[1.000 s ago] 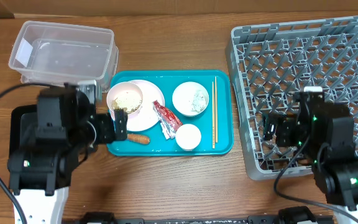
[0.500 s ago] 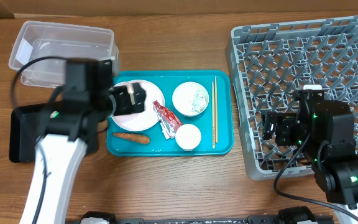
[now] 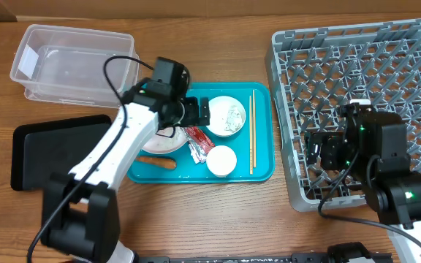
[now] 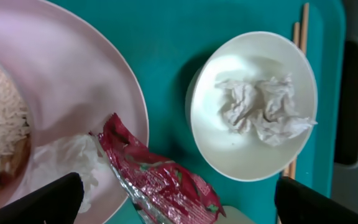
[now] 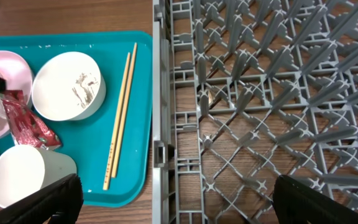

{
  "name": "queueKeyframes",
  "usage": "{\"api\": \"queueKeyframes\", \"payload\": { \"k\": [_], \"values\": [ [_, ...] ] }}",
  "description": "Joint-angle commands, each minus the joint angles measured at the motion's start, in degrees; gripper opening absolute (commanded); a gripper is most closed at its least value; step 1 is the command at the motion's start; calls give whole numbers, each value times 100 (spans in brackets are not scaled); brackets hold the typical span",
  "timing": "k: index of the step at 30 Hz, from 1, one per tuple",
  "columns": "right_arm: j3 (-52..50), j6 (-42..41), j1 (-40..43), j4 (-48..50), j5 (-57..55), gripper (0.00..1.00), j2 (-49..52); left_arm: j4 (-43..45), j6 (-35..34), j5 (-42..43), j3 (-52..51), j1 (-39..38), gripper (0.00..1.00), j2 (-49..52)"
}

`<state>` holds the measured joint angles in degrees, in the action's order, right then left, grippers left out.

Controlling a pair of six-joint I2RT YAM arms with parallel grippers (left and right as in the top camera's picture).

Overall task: Sort waste into correct bins and load items into the dishwasher
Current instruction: 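Reach the left gripper to the red wrapper on the pink plate and grasp it, then carry the red wrapper with the left gripper into the clear bin and release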

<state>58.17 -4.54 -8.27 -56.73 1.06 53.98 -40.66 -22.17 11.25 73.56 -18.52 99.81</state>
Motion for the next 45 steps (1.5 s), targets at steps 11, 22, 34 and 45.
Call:
{"api": "queueKeyframes", "payload": {
  "k": [11, 22, 34, 45],
  "values": [
    [192, -37, 26, -4, 4, 100, 133, 52, -715, -422, 83, -79, 82, 680],
    [190, -37, 26, -2, 2, 100, 133, 50, -809, -417, 85, -79, 39, 817],
    [192, -33, 26, -22, -17, 100, 133, -675, -706, -476, 708, -46, 4, 588],
    [192, -15, 26, -26, -17, 100, 133, -1403, -590, -2518, 2564, 560, 4, -103]
  ]
}}
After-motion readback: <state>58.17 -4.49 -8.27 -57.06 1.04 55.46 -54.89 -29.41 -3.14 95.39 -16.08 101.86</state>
